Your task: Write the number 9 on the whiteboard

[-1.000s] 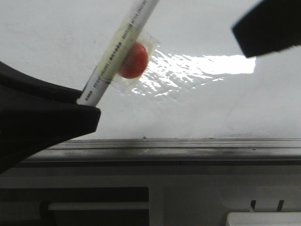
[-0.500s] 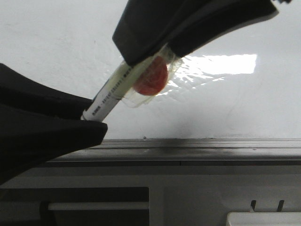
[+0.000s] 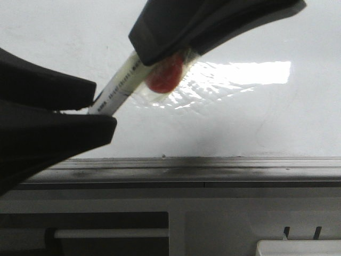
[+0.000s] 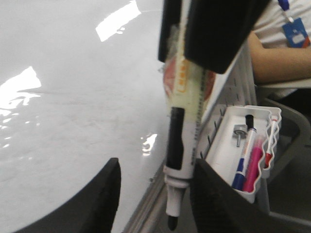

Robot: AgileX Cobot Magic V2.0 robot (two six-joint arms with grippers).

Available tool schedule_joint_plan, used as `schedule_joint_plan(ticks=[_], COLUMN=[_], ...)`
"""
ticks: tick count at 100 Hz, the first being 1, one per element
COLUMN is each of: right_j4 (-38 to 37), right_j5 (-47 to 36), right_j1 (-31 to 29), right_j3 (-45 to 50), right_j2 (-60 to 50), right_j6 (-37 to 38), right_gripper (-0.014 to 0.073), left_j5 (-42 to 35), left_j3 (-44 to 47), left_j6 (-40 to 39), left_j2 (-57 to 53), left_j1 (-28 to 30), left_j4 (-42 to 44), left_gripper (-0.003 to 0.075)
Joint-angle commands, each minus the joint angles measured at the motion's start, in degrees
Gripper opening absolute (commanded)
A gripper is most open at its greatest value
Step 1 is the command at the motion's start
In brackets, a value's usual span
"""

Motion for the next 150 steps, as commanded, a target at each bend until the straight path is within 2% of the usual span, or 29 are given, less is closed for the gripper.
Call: schedule_joint_plan(ticks=[1,19,29,47,63,78,93,103,121,150], right_j4=[-0.3,-0.3,-0.3,-0.3,-0.4,-2.8,-3.4,-3.4,-5.9,-8.5], right_j5=[-2.4,-7.0,-6.9,-4.9,2.4,2.7,-0.5,2.4,5.0,6.9], right_j1=[-0.8,-5.3,-8.1,-13.7,-16.7,-16.9,-16.5,-14.8,-15.4,-17.4], right_j3=[-1.9,-2.5,-4.9,-10.7,-17.1,-20.2,-23.0,-23.8,-22.2,-27.1], right_j2=[-1.4,-1.4,-0.9,1.4,6.0,10.3,16.7,20.5,16.8,15.9], right_j6=[-0.8,2.1,2.4,3.8,4.3,6.2,6.2,6.2,6.3,6.3], right_gripper=[-0.0069,-0.0069,-0.0069,-0.0069,-0.0067,-0.0067,-0.0067,-0.0068,-0.0067,-0.0067], left_j5=[-5.1,2.7,6.0,6.0,6.0,5.9,5.2,4.2,4.1,4.1], left_j3=[-1.4,-1.4,-1.4,-1.4,-1.4,-1.4,-1.4,-1.4,-1.4,-1.4], left_j6=[-0.2,4.1,4.4,4.4,4.4,4.4,4.4,4.4,4.4,4.4], left_j2=[-4.4,-15.5,-20.0,-22.0,-20.4,-19.7,-19.7,-19.7,-19.7,-19.7], left_j1=[-0.2,0.1,0.1,0.1,0.1,0.1,0.1,0.1,0.1,0.1], left_j4=[-8.8,-21.9,-25.3,-25.3,-26.1,-26.1,-26.1,-26.3,-26.4,-26.4], left_gripper=[0.0355,0.0355,0.0355,0.0355,0.0344,0.0324,0.0313,0.0313,0.0313,0.0313])
